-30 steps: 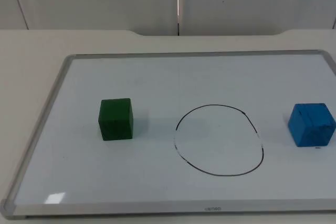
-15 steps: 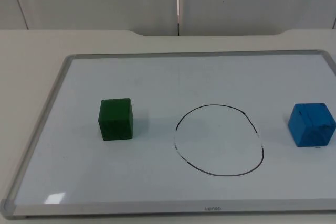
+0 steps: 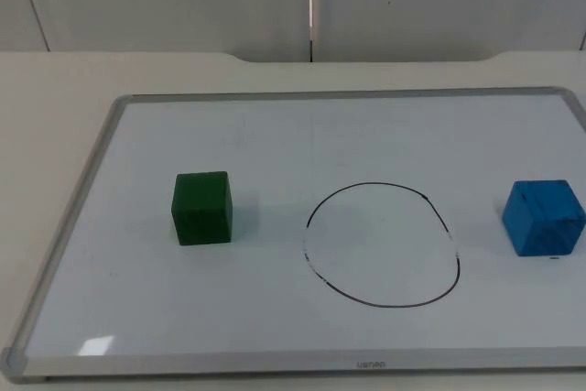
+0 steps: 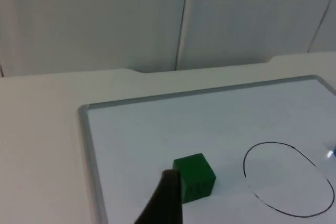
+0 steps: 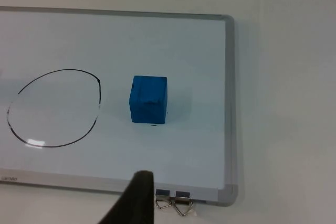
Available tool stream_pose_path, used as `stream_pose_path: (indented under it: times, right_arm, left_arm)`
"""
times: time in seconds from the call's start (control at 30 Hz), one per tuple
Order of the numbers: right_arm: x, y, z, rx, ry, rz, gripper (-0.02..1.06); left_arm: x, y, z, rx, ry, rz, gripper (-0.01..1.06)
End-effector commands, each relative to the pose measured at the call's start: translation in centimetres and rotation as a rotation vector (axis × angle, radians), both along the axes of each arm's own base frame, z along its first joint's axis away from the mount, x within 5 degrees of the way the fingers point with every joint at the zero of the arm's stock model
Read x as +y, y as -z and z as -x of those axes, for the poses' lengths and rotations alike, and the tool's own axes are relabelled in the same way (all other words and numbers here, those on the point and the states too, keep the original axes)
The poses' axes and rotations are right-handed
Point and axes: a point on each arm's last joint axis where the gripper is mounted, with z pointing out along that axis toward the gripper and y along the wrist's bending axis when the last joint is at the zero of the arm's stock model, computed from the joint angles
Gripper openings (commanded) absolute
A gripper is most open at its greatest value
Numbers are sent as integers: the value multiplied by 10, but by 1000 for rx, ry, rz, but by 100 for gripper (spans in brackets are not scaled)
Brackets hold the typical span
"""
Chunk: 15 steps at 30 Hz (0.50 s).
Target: Push the two cubes into the marked area.
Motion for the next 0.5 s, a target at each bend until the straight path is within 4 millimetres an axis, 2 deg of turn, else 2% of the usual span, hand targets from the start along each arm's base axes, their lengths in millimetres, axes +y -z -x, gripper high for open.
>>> stream_pose_path:
  times: [0.0, 0.23, 0.27, 0.37, 0.4, 0.47]
  right_arm:
    - [0, 1, 0, -3, 1, -1, 105]
    - [0, 1, 0, -3, 1, -1, 105]
    - [0, 1, 0, -3, 1, -1, 105]
    - [0, 1, 0, -3, 1, -1, 105]
    - [0, 1, 0, -3, 1, -1, 105]
    - [0, 1, 0, -3, 1, -1, 105]
  left_arm:
    - [-3, -3, -8, 9, 27, 21, 83]
    - [-11, 0, -34, 93, 117, 45, 74]
    - [-12, 1, -39, 107, 130, 47, 70]
    - [-17, 3, -50, 130, 185, 50, 43]
    - [-17, 3, -50, 130, 185, 50, 43]
    - [-21, 4, -57, 125, 240, 37, 24]
